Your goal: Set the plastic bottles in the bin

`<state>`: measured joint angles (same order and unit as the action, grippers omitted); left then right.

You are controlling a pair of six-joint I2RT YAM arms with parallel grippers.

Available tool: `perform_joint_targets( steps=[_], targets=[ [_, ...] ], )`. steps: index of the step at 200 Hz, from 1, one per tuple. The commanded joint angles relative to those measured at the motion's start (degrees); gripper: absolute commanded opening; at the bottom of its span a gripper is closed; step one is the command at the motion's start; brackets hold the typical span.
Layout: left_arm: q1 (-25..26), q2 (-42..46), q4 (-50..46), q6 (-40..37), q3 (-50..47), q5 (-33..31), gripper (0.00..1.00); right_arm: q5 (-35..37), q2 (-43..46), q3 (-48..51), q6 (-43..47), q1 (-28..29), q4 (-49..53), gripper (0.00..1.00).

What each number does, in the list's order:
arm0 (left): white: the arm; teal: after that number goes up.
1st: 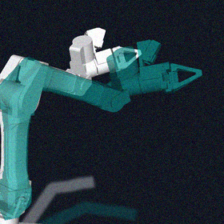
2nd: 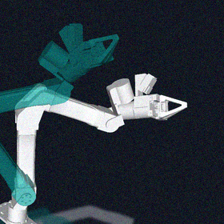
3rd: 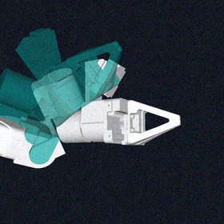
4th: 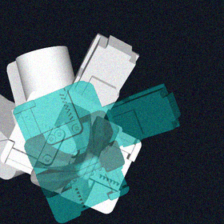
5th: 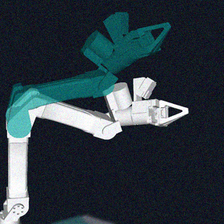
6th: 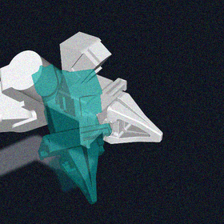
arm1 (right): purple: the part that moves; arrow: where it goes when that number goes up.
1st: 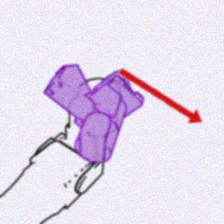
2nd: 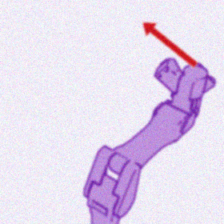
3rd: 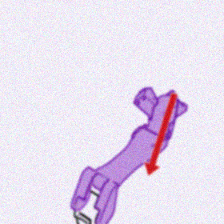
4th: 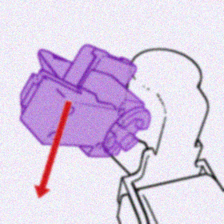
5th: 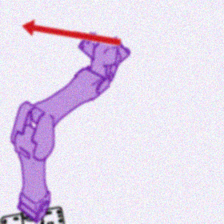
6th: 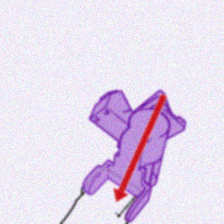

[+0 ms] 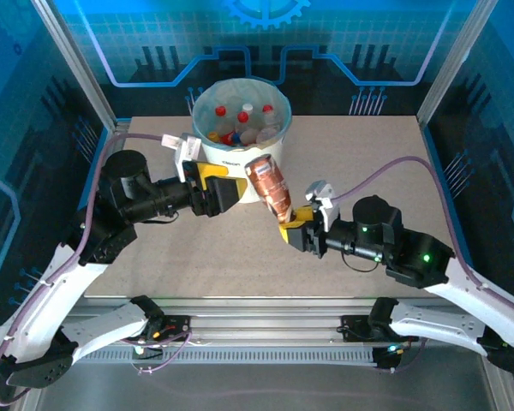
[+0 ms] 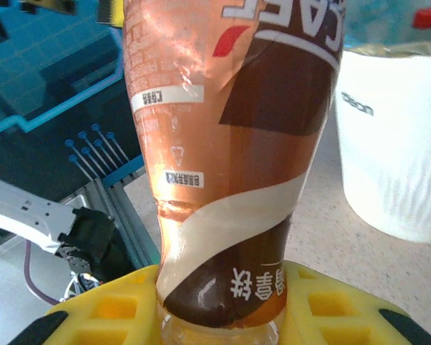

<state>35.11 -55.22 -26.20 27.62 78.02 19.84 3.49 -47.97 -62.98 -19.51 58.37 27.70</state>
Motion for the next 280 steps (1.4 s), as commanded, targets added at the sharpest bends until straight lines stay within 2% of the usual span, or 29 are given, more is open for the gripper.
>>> perform_joint_targets(
  steps=[1, 36, 49, 73, 89, 107, 121, 129, 142, 161, 173, 186, 203, 230, 261, 280],
  targets=[
    [0.5, -0.2, 2.7, 2.2, -1.7, 1.5, 0.99, 0.0, -1.8, -1.0, 3.9, 2.1, -4.9, 0.12],
    [0.7, -1.8, 3.0, 3.6, -2.4, 3.8, 0.97, -0.4, -4.4, -1.2, 4.6, 3.3, -6.9, 0.13],
    [0.8, -2.2, 3.0, 3.4, -2.4, 4.4, 0.88, -0.5, -4.9, -1.3, 4.7, 3.4, -7.3, 0.13],
    [0.8, -1.7, 2.8, 2.9, -2.5, 2.8, 0.67, 0.8, -4.9, -0.8, 4.9, 3.5, -7.9, 0.17],
    [0.7, -1.5, 2.4, 2.6, -2.2, 0.6, 0.60, 1.1, -4.9, -0.4, 5.2, 3.5, -8.3, 0.19],
    [0.7, -1.5, 2.0, 2.2, -1.3, -2.4, 0.56, 1.9, -5.0, -0.2, 5.5, 3.5, -8.5, 0.34],
    [0.7, -1.5, 2.2, 1.4, -0.1, -5.3, 0.55, 3.2, -5.2, -0.7, 5.8, 3.5, -8.0, 0.58],
    [0.7, -1.5, 2.3, 0.5, 0.8, -7.6, 0.54, 5.1, -5.3, -1.1, 5.8, 3.5, -7.4, 0.67],
    [0.7, -1.7, 2.5, -2.2, 2.8, -12.2, 0.54, 10.0, -5.1, -2.1, 5.6, 3.5, -5.8, 0.73],
    [-0.3, -3.9, 1.7, -7.7, 7.9, -19.4, 0.49, 19.1, -4.2, -3.5, 5.5, 3.4, -3.1, 0.77],
    [-2.4, -7.7, -0.7, -10.4, 13.1, -21.3, 0.49, 24.4, -3.1, -3.7, 5.8, 3.1, -2.0, 0.80],
    [-6.0, -12.7, -3.5, -11.3, 18.9, -20.0, 0.49, 28.6, -1.8, -3.6, 6.1, 2.1, -1.0, 0.81],
    [-10.5, -19.4, -5.9, -11.8, 25.3, -18.4, 0.49, 30.7, 0.0, -3.7, 6.2, -0.7, 0.3, 0.81],
    [-14.9, -29.8, -7.2, -12.5, 33.0, -16.0, 0.49, 28.8, 1.7, -3.8, 7.3, -7.7, 1.3, 0.81],
    [-15.4, -41.2, -7.2, -14.2, 41.7, -12.6, 0.49, 23.6, 0.7, -4.3, 9.1, -16.2, 1.8, 0.82],
    [-15.4, -49.8, -10.5, -14.9, 50.3, -11.5, 0.50, 19.4, -1.2, -4.5, 9.6, -20.6, 1.5, 0.82]
  ],
)
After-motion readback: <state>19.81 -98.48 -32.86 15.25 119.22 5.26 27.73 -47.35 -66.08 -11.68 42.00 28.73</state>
